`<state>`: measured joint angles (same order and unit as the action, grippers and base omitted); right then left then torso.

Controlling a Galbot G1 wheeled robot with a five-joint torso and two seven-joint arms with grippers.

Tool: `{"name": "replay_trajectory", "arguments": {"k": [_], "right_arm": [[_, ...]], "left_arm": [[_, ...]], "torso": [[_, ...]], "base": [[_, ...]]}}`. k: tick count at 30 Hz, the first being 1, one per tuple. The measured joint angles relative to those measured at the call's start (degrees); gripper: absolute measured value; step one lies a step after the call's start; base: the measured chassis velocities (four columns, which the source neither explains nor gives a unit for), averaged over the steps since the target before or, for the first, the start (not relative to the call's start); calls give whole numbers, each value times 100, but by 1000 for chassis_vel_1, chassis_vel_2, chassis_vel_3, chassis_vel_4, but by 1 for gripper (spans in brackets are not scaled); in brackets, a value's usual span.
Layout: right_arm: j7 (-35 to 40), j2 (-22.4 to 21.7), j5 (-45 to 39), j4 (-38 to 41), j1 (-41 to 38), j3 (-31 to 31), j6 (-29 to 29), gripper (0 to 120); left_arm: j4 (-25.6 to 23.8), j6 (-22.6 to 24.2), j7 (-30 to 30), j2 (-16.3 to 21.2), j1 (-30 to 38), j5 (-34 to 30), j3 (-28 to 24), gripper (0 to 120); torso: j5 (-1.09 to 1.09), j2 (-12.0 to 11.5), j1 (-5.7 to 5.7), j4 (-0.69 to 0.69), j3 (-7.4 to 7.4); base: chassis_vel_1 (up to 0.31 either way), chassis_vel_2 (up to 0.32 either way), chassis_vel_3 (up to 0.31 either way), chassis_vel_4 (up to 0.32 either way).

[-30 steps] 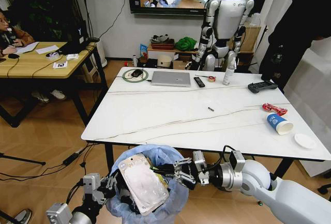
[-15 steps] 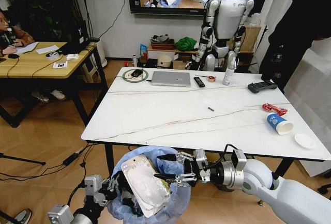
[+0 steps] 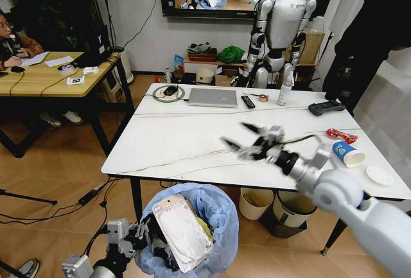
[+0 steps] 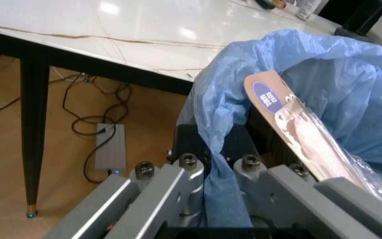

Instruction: Pick up the trash bin and place the trash from the table into it.

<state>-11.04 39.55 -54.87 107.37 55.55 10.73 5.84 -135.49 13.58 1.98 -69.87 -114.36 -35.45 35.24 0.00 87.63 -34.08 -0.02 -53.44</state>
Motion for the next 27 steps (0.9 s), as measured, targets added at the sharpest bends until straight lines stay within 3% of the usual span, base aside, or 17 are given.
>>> {"name": "replay_trajectory", "arguments": {"k": [13,27], "right_arm": [[115,532,535,-1820,-387,53,302,100],[0,792,648,-2678,-912,-142,300,100]], "left_arm": [[-28,-23,9,-39,-41,-3,42,0],[-10,-27,12,-121,-20,21,36,0]], "torso": [[0,0,-1,1,0],[-1,0,-1,1,0]], "base": [[0,0,0,0],[0,0,0,0]]}}
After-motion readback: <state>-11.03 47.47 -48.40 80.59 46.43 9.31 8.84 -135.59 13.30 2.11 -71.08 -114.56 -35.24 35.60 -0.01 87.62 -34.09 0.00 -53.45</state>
